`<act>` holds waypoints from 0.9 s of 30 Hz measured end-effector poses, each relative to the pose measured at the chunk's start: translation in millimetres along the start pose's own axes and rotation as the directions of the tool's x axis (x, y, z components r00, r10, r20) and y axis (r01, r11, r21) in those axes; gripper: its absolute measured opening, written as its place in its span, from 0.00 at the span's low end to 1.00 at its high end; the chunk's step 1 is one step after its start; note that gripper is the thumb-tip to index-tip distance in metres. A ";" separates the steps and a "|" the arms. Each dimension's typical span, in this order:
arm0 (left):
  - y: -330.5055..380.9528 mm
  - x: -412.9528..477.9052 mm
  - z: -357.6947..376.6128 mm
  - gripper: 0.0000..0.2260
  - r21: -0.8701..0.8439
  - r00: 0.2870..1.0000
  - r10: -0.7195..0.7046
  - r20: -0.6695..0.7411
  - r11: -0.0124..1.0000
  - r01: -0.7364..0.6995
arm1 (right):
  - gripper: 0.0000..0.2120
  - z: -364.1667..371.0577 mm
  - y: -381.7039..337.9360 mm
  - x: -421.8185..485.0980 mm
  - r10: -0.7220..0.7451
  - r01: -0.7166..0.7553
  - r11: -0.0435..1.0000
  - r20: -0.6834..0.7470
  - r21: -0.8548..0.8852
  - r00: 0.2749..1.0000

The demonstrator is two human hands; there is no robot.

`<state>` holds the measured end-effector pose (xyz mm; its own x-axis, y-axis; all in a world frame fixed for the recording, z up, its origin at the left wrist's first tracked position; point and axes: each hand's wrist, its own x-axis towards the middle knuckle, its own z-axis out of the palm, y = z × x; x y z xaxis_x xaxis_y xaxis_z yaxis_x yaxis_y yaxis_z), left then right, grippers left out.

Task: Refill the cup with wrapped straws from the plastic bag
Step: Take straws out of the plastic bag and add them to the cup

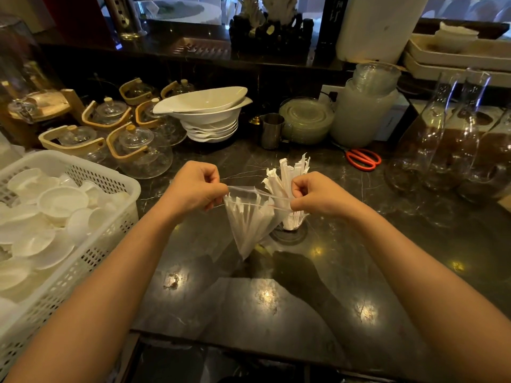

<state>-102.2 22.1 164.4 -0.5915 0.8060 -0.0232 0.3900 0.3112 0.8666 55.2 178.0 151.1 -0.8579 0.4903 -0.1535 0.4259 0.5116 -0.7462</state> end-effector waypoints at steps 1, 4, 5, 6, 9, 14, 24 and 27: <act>1.8 -0.4 -0.9 0.11 0.014 1.000 -0.001 0.013 1.000 0.001 | 0.15 -1.6 -0.6 -0.4 -0.003 0.003 1.000 0.022 -0.018 1.000; 7.8 -1.7 0.4 0.11 0.006 0.999 0.022 0.027 1.000 -0.022 | 0.11 -2.2 -1.5 -2.4 -0.012 0.017 0.998 0.082 -0.057 0.997; 10.1 -2.2 1.9 0.11 -0.005 0.999 0.040 0.030 0.999 -0.040 | 0.12 -1.0 -1.7 -2.8 -0.011 0.015 0.999 0.087 -0.050 0.996; 12.6 -2.9 3.7 0.12 -0.015 0.997 0.061 0.037 0.998 -0.061 | 0.16 0.7 -2.7 -2.9 -0.006 0.008 1.000 0.086 -0.021 0.996; 20.7 -5.0 9.6 0.12 -0.031 0.987 0.149 0.064 0.989 -0.147 | 0.28 7.1 -12.8 -2.3 -0.013 0.005 0.994 0.075 0.112 0.997; 31.9 -5.6 19.8 0.10 -0.066 0.959 0.267 0.099 0.963 -0.262 | 0.15 19.2 -34.6 1.2 -0.083 0.080 0.972 0.004 0.222 0.997; 3.4 -20.8 22.6 0.18 -0.355 0.992 0.047 -0.120 0.931 -0.087 | 0.09 11.8 -53.0 4.0 -0.130 0.168 0.858 -0.111 0.486 0.985; -24.9 -25.2 33.6 0.25 -0.400 0.936 -0.346 0.067 0.850 0.343 | 0.09 5.6 -58.6 5.8 -0.151 0.226 0.816 -0.181 0.532 0.972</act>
<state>-73.2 10.9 126.7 -0.6409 0.6807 -0.3548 -0.1536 0.3391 0.9281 23.7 146.9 190.4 -0.8459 0.5272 0.0810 0.0006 0.1529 -0.9882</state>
